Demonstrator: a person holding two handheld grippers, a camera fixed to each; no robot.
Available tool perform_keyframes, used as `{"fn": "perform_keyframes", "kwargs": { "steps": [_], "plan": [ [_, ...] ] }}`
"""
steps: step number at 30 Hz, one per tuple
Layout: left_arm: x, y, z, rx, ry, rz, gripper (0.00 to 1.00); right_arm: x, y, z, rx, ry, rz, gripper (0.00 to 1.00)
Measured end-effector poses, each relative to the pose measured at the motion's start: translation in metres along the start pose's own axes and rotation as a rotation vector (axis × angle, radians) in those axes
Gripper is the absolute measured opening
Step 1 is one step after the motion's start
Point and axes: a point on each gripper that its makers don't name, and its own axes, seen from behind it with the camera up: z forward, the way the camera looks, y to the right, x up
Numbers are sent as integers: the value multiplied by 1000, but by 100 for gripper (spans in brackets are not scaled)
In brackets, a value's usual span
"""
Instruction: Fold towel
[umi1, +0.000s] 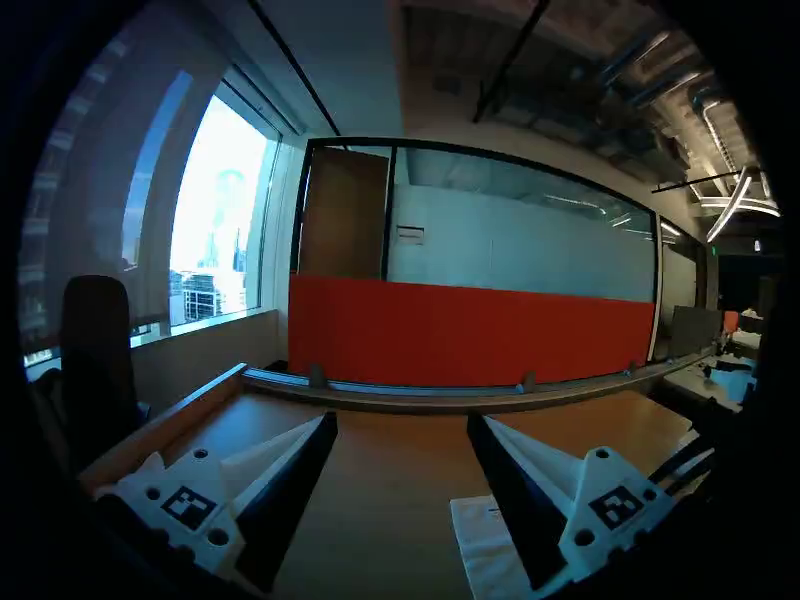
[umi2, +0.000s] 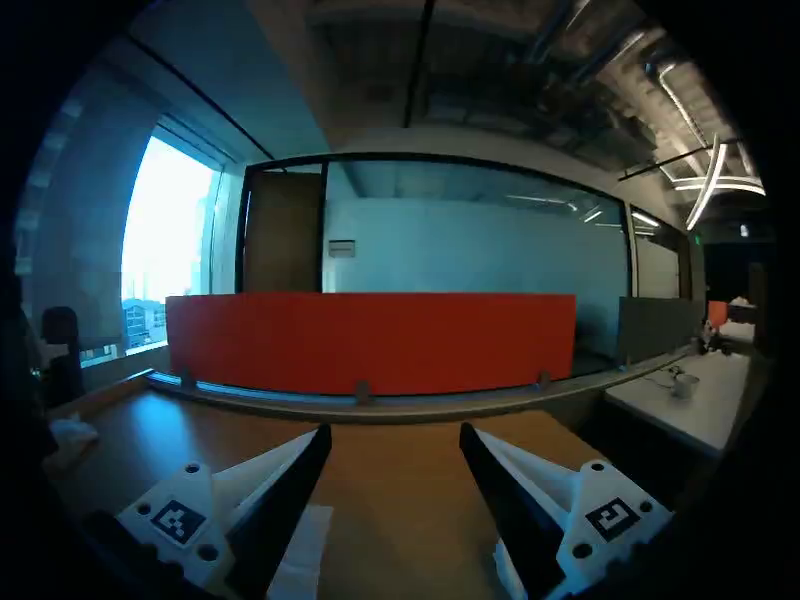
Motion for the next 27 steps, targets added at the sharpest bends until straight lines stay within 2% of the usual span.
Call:
{"fn": "perform_keyframes", "kwargs": {
  "steps": [5, 10, 15, 20, 27],
  "plan": [
    [5, 9, -2, -27, -24, 16, 96, 11, -2, 1, 15, -11, -5, 99],
    [-1, 19, -6, -69, -70, 48, 96, 10, -13, -1, 69, -52, -33, 99],
    [-12, 33, -12, -130, -128, 80, 96, 2, -32, -5, 159, -110, -100, 99],
    [-25, 49, -18, -208, -190, 123, 96, -3, -56, -13, 281, -162, -176, 100],
    [-41, 63, -24, -274, -237, 151, 96, -16, -76, -22, 390, -216, -224, 100]
  ]
}}
